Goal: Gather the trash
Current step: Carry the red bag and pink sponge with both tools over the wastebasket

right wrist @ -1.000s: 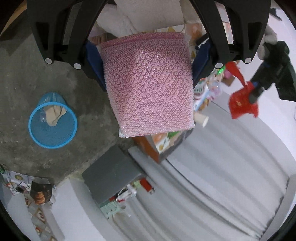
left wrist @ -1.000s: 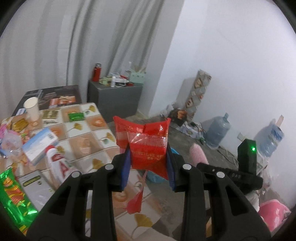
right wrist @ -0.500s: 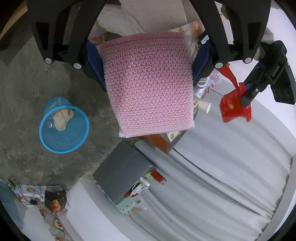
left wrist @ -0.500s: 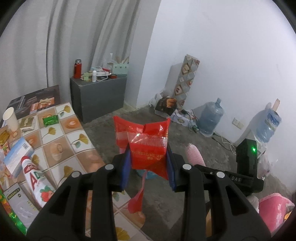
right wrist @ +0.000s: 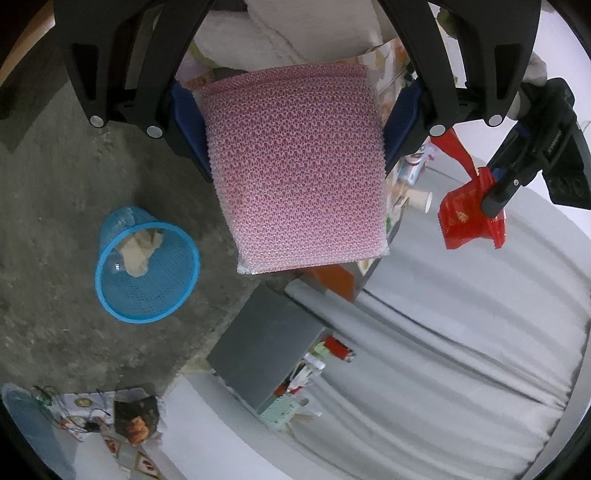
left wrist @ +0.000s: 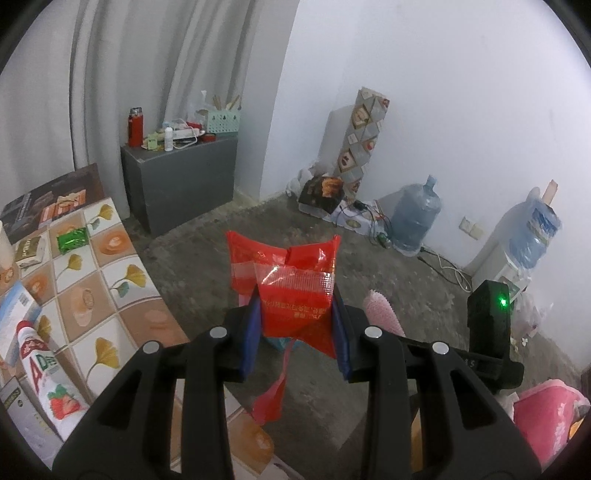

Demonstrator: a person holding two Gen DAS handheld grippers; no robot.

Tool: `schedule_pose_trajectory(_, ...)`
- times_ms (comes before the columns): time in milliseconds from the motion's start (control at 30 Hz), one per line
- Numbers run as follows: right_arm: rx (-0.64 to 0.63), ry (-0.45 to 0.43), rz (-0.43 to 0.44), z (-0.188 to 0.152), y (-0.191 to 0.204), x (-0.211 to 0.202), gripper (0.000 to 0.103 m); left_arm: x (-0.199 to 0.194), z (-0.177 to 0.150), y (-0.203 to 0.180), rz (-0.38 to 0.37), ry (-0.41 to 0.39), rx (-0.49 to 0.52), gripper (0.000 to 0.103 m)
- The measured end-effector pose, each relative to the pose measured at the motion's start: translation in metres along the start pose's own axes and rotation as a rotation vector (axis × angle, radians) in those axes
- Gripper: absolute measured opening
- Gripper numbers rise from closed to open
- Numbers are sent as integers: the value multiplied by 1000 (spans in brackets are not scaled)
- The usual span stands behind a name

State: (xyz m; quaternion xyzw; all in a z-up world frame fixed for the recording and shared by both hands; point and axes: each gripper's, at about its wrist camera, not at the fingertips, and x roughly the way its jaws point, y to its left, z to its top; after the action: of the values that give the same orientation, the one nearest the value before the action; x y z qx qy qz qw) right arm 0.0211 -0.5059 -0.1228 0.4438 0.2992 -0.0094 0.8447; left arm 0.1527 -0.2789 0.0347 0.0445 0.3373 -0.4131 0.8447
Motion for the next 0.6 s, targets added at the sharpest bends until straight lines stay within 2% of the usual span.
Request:
schedule_pose_trajectory(200,79,-81,-76,29,-48,-24,82,42,12,2,-59,76,-59,32)
schedule_pose_trajectory(333,121,-91,-146,50,-78,-27,82,85,23,3,-110,141,-88,32)
schedule_pose_trajectory(467,167,-63,-162,71,-101,-3,82,140,33,1,-158,212,-129,32)
schedule_pose_trajectory(600,209,-8,-165,89,-119,35,82,196,39,-4,-165,274,-129,32)
